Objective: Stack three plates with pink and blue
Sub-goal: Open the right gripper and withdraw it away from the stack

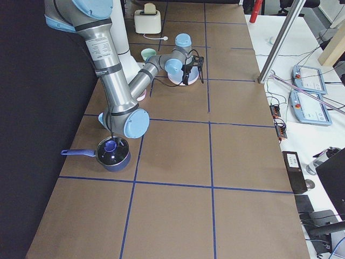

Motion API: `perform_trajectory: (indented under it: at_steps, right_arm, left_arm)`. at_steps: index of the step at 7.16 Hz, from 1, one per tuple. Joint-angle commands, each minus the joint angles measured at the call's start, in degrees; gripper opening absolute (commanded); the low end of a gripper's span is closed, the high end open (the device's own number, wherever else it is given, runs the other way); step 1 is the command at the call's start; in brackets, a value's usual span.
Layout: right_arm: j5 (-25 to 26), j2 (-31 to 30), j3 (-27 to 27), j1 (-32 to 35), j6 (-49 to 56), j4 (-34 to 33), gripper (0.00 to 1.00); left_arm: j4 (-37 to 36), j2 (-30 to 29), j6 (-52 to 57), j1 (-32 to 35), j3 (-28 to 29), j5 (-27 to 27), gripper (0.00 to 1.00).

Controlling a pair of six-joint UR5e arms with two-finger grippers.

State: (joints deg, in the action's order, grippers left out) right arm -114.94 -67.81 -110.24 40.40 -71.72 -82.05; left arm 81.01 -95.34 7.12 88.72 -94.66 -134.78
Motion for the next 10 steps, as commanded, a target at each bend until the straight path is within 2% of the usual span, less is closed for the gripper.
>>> perform_trajectory:
  at_steps: [1,3,4,6,7,9,10]
  right_arm:
    - [-7.1,-5.7,-0.4,10.6,18.2,-2.4,1.0]
    - [-15.7,-11.4,1.5,21.9,33.4,-2.4,1.0]
    - [-16.9,-13.7,3.5,25.8,40.8,-2.4,1.0]
    - [-19.6,-17.9,8.5,33.2,54.6,-2.1,1.0]
    - [-25.8,-20.0,12.3,39.9,61.5,-1.8,1.0]
    - [-25.9,-24.3,16.3,47.4,72.8,-2.0,1.0]
    - [-26.3,-25.3,18.4,51.1,73.0,-2.0,1.0]
  left_arm:
    - [0.5,2.9,1.2,1.8,2.2,-2.8,1.0]
    - [4.7,7.2,1.2,1.9,2.3,-3.8,1.0]
    - [7.9,8.1,0.6,1.9,2.5,-3.7,1.0]
    - [8.0,8.2,0.6,1.9,2.4,-3.7,1.0]
    - [7.9,8.2,0.6,1.9,2.0,-3.8,1.0]
    - [7.9,8.2,0.5,1.8,2.2,-3.7,1.0]
    - [7.9,8.2,0.5,1.9,2.1,-3.8,1.0]
